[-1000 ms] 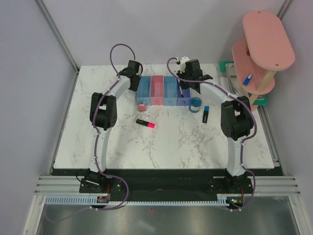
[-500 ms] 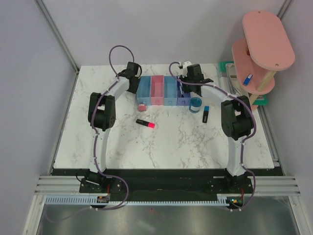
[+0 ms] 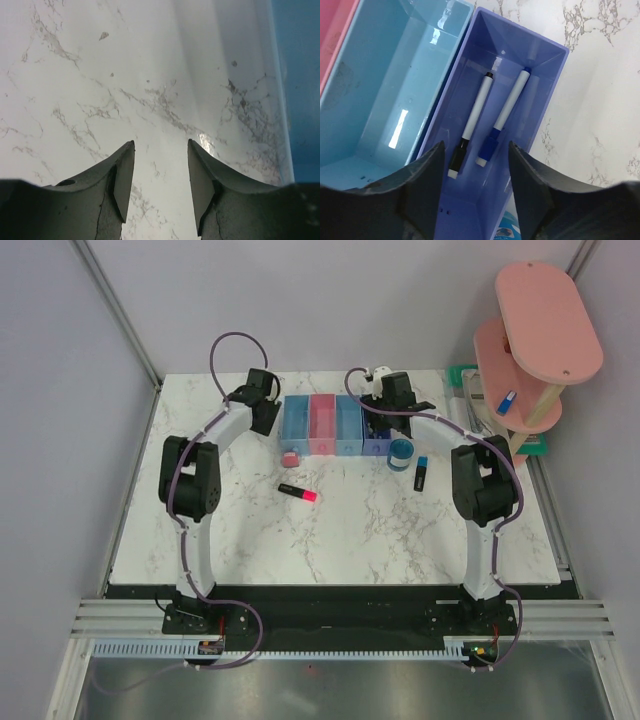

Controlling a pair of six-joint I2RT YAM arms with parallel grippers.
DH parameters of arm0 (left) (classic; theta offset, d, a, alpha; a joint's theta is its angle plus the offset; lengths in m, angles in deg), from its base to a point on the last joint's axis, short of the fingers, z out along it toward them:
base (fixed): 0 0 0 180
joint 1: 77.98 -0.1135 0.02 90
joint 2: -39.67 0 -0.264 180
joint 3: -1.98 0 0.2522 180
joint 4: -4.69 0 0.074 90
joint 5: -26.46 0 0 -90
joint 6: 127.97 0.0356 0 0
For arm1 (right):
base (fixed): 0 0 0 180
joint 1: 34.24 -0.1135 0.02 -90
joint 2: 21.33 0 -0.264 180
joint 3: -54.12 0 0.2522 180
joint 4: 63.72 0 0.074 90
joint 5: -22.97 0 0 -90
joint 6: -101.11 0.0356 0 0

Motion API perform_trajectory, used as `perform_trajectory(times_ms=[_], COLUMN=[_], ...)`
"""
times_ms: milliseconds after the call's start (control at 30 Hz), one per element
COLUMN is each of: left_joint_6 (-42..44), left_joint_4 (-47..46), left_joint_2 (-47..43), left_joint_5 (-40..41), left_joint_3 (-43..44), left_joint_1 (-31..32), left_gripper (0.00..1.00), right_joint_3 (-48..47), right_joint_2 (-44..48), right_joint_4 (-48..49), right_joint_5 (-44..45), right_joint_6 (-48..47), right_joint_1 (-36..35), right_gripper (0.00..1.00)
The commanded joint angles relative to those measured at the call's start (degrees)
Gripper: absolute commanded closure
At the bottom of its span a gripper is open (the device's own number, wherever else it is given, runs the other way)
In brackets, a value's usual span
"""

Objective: Sort the stationery into containers
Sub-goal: Place the pen in the storage box, then pick up the stationery from the center of the board.

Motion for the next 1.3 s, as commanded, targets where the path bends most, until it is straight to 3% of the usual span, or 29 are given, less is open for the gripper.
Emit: perform_trajectory(times_ms=[0,133,267,400,500,667,967,1267], left_joint_6=[6.47,14.28,22.38,29.66,32.58,33.37,43.74,50.95], left_joint_4=[-7.0,-16.91,-20.11,-19.24,-17.31,-14.93,-10.53,-9.92], left_joint_2=[-9.7,-17.25,-23.16,-26.86,-28.97,-28.18,-28.62,-25.81], left_joint_5=[-4.31,-9.33,-17.49,-22.86,-28.31,-33.14,-38.51,-38.43], left_joint_3=[-8.5,-20.11,-30.3,-33.75,-34.2,-32.53,-33.84,-32.44], left_joint_1=[-0.28,-0.2,0.15,0.95,1.56,3.93,5.87,5.69], left_gripper=[0.46,0.46,0.46,0.44,0.41,0.41,0.41,0.41], right_joint_3=[-1.86,-2.65,-3.17,-5.54,-6.86,-7.13,-7.39,-7.4], right_joint_2=[2.69,4.1,6.2,7.09,7.88,9.72,12.18,13.5], right_joint_4=[-0.9,-2.22,-4.5,-8.55,-12.15,-16.37,-19.1,-19.98], right_joint_5=[0.71,0.36,0.36,0.36,-2.01,-2.01,-0.69,-0.69], right_joint_6=[-0.71,-0.71,-1.5,-4.31,-7.3,-10.29,-11.26,-10.91], right_joint_1=[0.24,0.24,0.33,0.24,0.24,0.24,0.24,0.24], right_gripper=[0.36,0.32,0.23,0.07,0.02,0.02,0.02,0.02])
